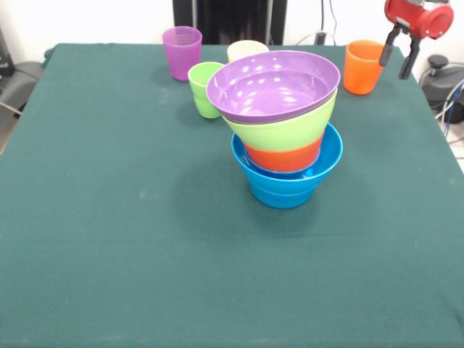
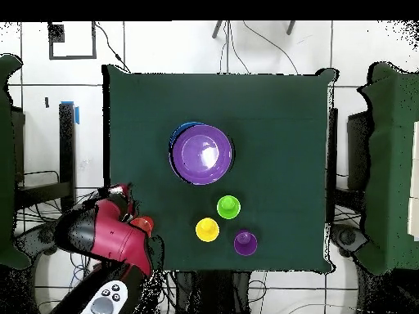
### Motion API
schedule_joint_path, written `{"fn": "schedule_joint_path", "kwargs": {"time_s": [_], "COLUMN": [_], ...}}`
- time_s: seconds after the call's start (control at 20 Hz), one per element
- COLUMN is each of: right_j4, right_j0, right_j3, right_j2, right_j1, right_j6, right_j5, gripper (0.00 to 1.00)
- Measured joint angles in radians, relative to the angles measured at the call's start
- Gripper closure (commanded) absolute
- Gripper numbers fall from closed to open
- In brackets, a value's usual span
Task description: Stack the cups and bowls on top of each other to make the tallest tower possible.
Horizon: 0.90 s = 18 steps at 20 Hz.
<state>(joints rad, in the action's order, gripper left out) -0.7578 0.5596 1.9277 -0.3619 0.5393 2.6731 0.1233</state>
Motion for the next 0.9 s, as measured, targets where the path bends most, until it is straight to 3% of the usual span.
{"fn": "schedule_joint_path", "kwargs": {"time_s": [0.5,0.9], "right_j4": [0.000,0.000], "right_j0": [0.001,-0.022], "right_j3": [0.003,0.044], "right_j2": [0.016,0.094], "right_j1": [0.000,0.000], "right_j6": [0.000,0.000], "right_j5": [-0.039,-0.092], "gripper": [0.00,0.00]}}
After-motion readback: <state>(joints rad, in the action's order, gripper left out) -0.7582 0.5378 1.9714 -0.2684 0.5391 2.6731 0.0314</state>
